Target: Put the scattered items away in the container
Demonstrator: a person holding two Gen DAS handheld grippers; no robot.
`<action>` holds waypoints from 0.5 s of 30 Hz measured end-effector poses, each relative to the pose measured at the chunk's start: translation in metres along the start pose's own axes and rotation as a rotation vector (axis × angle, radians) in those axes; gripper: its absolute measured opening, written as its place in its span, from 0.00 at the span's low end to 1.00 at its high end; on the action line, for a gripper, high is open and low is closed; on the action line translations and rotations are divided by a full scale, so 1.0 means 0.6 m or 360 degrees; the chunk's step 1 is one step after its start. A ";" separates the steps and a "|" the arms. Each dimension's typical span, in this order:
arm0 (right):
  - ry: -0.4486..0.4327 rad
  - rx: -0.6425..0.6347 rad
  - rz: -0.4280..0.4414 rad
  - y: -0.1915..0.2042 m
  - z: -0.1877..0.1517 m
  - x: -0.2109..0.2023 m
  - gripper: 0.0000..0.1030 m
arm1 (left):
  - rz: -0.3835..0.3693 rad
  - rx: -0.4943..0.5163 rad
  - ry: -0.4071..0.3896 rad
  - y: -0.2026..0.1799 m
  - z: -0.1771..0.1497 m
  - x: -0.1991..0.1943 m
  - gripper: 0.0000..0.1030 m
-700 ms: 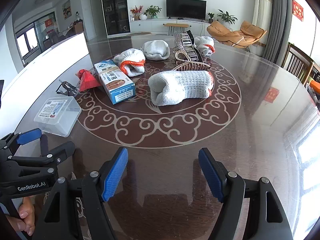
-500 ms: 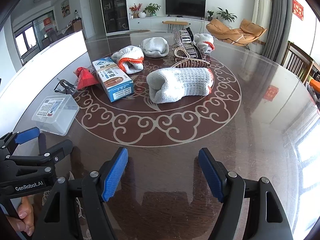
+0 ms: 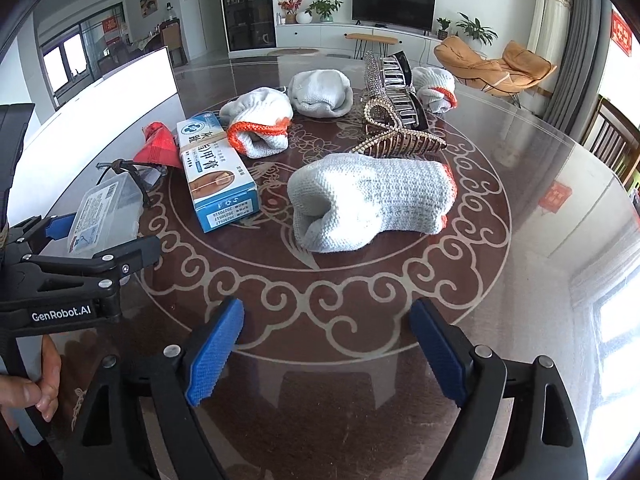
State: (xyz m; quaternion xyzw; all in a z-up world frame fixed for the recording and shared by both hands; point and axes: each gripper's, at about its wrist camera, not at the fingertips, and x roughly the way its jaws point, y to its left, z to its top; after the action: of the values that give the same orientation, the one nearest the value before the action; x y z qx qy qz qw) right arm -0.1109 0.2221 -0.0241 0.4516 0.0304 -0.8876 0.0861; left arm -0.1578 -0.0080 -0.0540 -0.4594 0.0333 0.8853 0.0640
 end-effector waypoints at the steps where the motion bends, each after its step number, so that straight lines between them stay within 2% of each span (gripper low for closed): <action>1: 0.0012 0.0014 0.0015 -0.001 0.002 0.002 0.87 | -0.0007 0.0010 -0.0001 0.000 0.005 0.004 1.00; 15: 0.0029 0.0075 -0.0040 -0.007 0.011 0.010 0.88 | -0.0007 0.0009 -0.0014 -0.001 0.022 0.016 1.00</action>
State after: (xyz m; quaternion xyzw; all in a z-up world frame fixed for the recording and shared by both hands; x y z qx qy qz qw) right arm -0.1203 0.2245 -0.0251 0.4611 0.0158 -0.8849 0.0640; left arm -0.1739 -0.0053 -0.0542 -0.4553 0.0345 0.8871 0.0675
